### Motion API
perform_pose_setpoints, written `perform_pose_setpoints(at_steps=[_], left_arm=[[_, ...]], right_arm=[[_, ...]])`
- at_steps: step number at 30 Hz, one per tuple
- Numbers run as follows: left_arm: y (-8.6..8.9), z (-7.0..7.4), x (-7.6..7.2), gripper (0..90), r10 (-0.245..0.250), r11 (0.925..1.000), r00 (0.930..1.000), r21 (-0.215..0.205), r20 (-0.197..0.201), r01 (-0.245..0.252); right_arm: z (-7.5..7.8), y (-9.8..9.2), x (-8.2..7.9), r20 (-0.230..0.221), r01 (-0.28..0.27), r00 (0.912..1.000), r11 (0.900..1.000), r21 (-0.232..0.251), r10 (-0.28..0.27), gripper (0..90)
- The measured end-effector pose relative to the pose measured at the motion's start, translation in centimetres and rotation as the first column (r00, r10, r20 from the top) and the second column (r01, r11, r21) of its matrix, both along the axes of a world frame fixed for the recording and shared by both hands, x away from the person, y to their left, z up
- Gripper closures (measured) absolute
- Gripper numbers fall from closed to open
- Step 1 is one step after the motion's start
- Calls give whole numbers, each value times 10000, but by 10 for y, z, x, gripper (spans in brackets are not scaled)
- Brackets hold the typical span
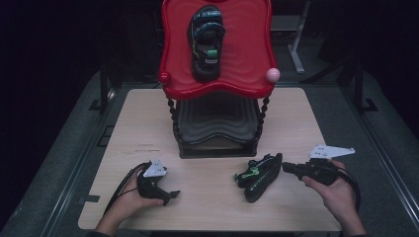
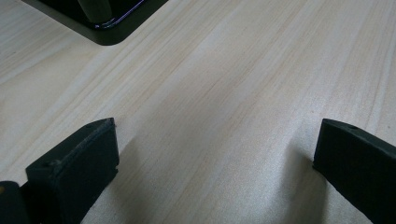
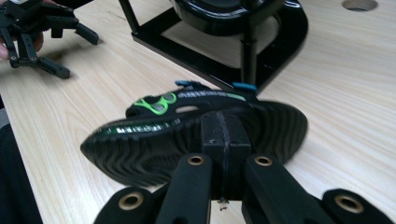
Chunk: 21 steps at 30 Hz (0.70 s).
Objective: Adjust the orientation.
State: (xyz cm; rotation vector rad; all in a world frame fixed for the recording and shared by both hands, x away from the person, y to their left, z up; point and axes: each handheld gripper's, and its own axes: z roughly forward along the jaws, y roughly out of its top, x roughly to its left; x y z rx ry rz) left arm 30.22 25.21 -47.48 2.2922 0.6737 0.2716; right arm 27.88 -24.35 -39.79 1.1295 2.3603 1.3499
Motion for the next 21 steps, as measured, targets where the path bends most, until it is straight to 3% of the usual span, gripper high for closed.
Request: perform_pose_setpoints(at_steps=[8, 21], left_arm=[[0, 0, 0, 0, 1, 10000, 10000, -6, -4, -1], [0, 0, 0, 0, 1, 10000, 10000, -6, -1, -1]], right_arm=[[-1, 17, 11, 3, -310, 9995, 9995, 32, 310, 899], [-5, 26, 15, -119, -491, 9987, 9988, -59, 490, 900]])
